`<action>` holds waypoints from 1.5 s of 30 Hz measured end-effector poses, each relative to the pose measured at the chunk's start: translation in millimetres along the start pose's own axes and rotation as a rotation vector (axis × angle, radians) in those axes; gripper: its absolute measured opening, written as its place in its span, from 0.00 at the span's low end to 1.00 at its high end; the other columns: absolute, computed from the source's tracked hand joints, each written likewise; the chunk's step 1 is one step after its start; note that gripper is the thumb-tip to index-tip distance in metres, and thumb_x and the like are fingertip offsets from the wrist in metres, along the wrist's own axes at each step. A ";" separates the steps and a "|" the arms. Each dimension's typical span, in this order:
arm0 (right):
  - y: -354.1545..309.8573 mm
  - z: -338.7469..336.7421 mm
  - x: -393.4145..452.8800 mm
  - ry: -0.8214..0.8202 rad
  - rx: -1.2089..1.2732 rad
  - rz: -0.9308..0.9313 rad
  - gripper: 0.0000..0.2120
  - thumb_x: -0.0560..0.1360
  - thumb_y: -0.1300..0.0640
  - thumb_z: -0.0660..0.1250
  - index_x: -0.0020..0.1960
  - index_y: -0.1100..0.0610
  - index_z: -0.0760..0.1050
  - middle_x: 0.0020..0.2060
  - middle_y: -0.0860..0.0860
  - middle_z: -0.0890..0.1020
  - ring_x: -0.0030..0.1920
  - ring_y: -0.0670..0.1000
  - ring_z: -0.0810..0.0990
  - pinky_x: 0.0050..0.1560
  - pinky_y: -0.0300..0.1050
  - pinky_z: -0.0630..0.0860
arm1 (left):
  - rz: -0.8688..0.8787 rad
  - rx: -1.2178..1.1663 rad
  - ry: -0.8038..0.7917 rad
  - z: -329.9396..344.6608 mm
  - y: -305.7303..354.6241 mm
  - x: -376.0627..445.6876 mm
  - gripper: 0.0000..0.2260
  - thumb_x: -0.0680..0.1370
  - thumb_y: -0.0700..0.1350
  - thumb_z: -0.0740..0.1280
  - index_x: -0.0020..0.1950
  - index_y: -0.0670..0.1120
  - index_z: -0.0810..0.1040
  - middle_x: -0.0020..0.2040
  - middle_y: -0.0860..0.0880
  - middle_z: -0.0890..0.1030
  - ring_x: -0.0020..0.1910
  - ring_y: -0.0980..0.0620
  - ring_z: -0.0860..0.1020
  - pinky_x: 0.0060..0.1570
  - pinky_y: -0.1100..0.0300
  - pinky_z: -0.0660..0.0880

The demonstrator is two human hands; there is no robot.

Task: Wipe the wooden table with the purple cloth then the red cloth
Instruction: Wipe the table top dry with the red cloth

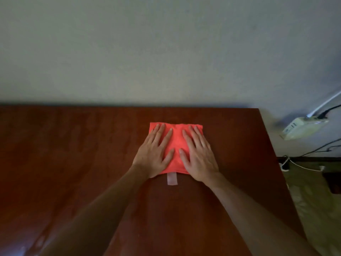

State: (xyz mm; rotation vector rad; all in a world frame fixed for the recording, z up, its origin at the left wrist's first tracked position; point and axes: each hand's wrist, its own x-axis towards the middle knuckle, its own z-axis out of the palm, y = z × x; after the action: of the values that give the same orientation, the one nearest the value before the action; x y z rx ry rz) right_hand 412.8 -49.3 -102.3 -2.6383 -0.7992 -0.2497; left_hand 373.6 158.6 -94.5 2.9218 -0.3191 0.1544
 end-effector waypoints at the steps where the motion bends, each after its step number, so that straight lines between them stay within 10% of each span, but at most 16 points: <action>1: 4.5 5.8 19.9 0.009 -0.001 0.002 0.31 0.83 0.42 0.55 0.81 0.58 0.62 0.80 0.58 0.63 0.83 0.56 0.56 0.80 0.55 0.59 | -0.002 -0.003 0.000 0.0 -12.2 16.7 0.32 0.83 0.61 0.50 0.82 0.43 0.58 0.82 0.37 0.57 0.82 0.40 0.51 0.80 0.44 0.54; 12: 15.1 30.5 98.0 0.051 -0.053 0.074 0.31 0.83 0.43 0.53 0.80 0.59 0.64 0.79 0.59 0.66 0.81 0.57 0.60 0.79 0.58 0.61 | 0.026 0.008 0.026 1.4 -64.3 90.6 0.31 0.83 0.59 0.51 0.81 0.41 0.60 0.80 0.36 0.61 0.81 0.39 0.56 0.79 0.43 0.55; 30: -167.7 5.2 -147.4 -0.079 0.020 -0.035 0.31 0.84 0.44 0.56 0.82 0.58 0.58 0.82 0.57 0.59 0.83 0.55 0.52 0.80 0.57 0.59 | -0.141 0.004 -0.026 -35.2 12.2 -233.6 0.31 0.84 0.58 0.50 0.83 0.44 0.51 0.83 0.40 0.53 0.83 0.44 0.48 0.80 0.45 0.53; 45: -171.2 11.9 -113.1 -0.087 -0.022 -0.013 0.31 0.85 0.42 0.54 0.82 0.57 0.59 0.82 0.56 0.60 0.83 0.54 0.53 0.81 0.56 0.58 | -0.162 -0.060 0.001 -36.5 -14.2 -208.6 0.30 0.85 0.58 0.48 0.84 0.46 0.49 0.84 0.42 0.51 0.83 0.47 0.45 0.80 0.45 0.51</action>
State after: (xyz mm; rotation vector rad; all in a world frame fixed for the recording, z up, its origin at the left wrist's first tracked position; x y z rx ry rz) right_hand 223.8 30.9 -93.0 -2.6812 -0.8465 -0.1491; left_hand 171.2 222.0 -87.5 2.8720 -0.0844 0.1198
